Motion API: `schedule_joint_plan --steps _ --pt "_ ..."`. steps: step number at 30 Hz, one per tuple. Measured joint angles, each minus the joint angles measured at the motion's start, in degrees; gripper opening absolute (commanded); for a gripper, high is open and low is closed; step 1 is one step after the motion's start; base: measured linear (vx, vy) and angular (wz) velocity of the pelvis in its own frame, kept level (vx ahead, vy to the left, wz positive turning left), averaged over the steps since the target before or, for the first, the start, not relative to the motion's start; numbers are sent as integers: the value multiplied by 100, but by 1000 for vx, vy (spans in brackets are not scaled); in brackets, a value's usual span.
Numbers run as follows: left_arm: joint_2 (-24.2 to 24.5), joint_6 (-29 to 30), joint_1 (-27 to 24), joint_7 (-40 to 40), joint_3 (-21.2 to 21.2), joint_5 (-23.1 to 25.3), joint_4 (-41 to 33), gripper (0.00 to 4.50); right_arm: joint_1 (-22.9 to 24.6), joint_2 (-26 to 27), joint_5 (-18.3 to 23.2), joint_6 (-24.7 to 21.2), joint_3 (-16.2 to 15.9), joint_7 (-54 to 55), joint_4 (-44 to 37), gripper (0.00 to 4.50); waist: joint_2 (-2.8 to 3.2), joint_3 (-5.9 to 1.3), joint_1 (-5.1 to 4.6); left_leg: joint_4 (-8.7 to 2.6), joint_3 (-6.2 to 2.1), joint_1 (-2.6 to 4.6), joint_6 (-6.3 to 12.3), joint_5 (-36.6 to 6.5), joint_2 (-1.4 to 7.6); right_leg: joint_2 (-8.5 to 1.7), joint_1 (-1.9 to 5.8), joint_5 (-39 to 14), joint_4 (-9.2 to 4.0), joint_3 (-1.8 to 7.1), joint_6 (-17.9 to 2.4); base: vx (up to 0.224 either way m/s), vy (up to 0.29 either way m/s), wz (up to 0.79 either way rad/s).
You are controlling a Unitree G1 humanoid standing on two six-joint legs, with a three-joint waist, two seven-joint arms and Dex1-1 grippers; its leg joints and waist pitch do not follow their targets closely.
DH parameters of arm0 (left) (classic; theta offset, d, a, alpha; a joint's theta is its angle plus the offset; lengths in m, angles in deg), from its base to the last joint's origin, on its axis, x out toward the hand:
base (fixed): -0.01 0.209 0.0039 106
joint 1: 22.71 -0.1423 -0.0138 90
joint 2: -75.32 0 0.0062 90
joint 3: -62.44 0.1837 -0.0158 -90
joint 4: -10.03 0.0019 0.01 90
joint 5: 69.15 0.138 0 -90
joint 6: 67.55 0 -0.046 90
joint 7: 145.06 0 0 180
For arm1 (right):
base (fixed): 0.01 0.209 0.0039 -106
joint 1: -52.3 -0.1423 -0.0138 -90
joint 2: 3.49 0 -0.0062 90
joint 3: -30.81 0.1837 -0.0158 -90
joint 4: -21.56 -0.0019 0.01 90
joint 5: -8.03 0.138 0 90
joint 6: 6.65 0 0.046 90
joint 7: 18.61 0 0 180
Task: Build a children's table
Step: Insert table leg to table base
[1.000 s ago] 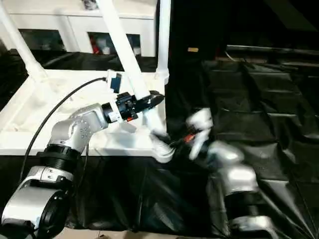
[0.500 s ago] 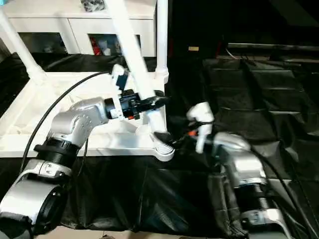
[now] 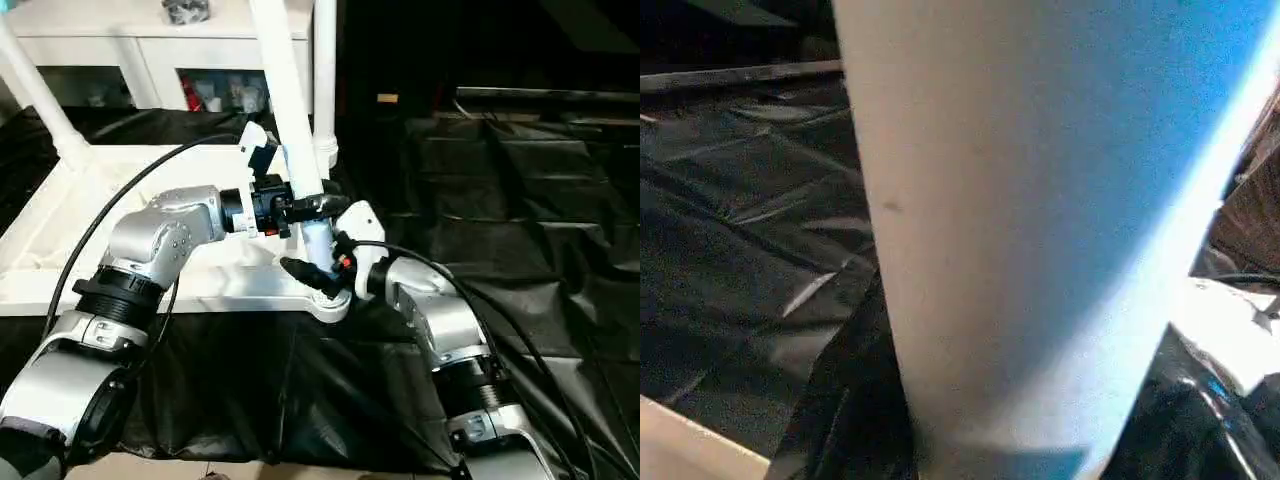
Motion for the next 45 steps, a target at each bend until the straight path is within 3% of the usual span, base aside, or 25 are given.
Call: schedule_joint_plan --steps 4,9,16,32,33,36,40,45 --pt "95 -4 120 -204 18 134 9 188 -150 -19 16 -180 0 -88 -38 307 -48 31 -52 -2 -3 1 -4 16 1 0 -4 7 15 0 2 0 0 0" --pt "189 10 202 -268 26 193 8 188 -359 -67 70 -306 32 -145 -38 266 -68 43 -42 -5 -3 -4 -4 18 1 1 -11 6 15 0 3 0 0 0" --pt "314 71 397 -284 -25 205 38 188 -745 -78 125 -392 87 -347 112 196 -142 72 -6 28 -6 -99 9 26 2 -1 -117 7 72 -1 3 0 0 0" --pt "311 257 403 -341 -29 143 51 188 -737 -18 135 -445 105 -408 194 185 -164 76 47 64 -7 -98 11 27 9 -1 -115 8 103 0 1 0 0 0" --pt "306 253 422 -372 -30 145 76 258 -740 -15 173 -444 147 -424 225 185 -164 76 51 67 -8 -98 11 27 9 -1 -116 7 106 0 1 0 0 0" --pt "313 247 483 -331 -168 56 148 267 -743 38 413 -416 290 -637 321 184 -164 76 50 71 -8 -99 11 27 10 -1 -116 7 112 0 1 0 0 0" --pt "324 228 501 13 -360 -269 169 305 -747 101 808 -397 472 -1012 354 184 -166 77 122 80 -9 -101 12 27 10 -1 -117 7 118 0 1 0 0 0" --pt "507 647 438 943 -737 -1036 -157 309 -746 54 1260 -524 436 -1921 350 184 -168 78 247 118 -10 -114 17 24 17 -5 -121 7 140 -3 0 0 0 0"
